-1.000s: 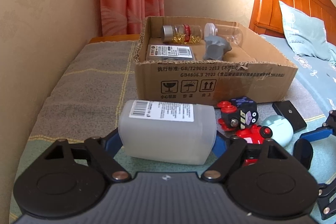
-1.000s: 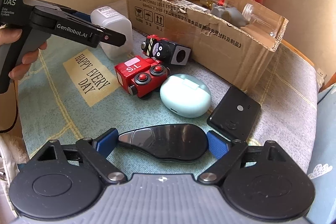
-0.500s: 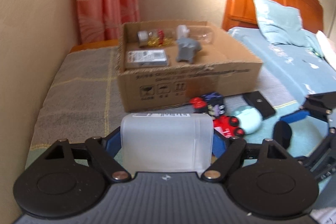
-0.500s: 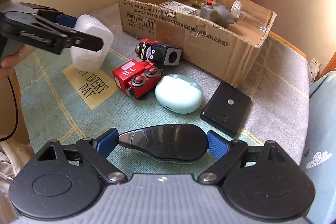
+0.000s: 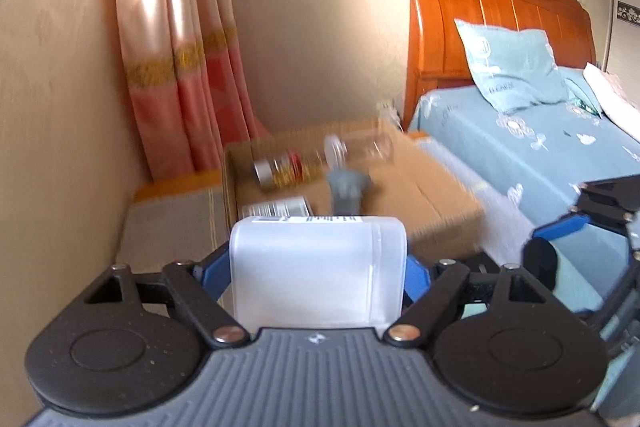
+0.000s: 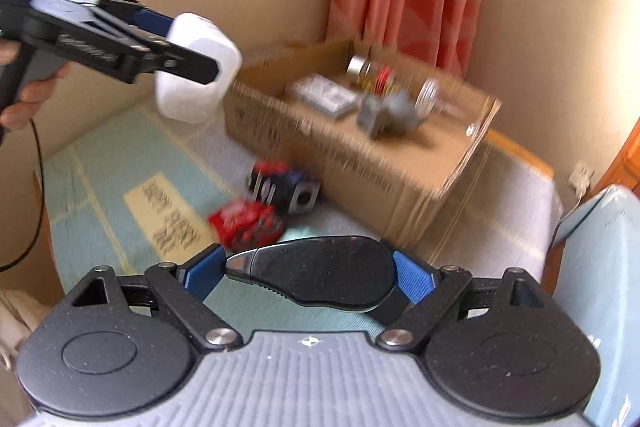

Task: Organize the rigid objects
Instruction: 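Carry the white jug into the box and open the left gripper while the right gripper carries the black oval, then lower the black oval object into the box and open the right gripper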

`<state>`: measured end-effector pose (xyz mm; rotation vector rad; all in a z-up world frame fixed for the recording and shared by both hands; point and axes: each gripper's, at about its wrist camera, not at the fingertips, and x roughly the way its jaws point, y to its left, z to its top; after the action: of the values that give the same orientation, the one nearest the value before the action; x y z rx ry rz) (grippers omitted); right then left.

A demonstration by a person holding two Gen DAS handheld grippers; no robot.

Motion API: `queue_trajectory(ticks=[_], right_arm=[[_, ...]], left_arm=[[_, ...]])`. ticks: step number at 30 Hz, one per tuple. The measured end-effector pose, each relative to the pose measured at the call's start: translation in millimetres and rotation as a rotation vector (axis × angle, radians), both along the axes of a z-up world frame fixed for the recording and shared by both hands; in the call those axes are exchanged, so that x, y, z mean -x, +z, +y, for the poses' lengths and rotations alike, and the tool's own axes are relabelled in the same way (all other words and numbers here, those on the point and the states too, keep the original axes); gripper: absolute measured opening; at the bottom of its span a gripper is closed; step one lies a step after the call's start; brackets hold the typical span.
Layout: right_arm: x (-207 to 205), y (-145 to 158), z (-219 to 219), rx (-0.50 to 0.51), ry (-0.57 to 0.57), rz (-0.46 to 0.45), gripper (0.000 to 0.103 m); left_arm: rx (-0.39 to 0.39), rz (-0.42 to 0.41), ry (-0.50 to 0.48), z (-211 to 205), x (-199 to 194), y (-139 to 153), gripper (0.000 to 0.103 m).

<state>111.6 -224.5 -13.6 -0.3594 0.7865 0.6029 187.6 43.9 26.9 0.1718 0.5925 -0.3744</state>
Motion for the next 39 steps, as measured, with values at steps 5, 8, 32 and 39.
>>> queue_trajectory(ticks=[5, 8, 32, 39], right_arm=[[-9.2, 22.4, 0.6, -0.003, 0.006, -0.073, 0.093], [-15.9, 31.6, 4.1, 0.004, 0.006, -0.103, 0.093], [-123.5, 35.2, 40.4, -0.023, -0.117, -0.058, 0.093], [-165.1, 25.2, 56.6, 0.023, -0.259, -0.058, 0.103]], left_arm=[[0.009, 0.004, 0.029, -11.9, -46.4, 2.3, 0.082], [0.002, 0.024, 0.049, -19.8, -68.4, -7.3, 0.082], [-0.040, 0.151, 0.181, -3.3, 19.6, -53.0, 0.102], [-0.033, 0.147, 0.177, -0.7, 30.6, -54.1, 0.102]])
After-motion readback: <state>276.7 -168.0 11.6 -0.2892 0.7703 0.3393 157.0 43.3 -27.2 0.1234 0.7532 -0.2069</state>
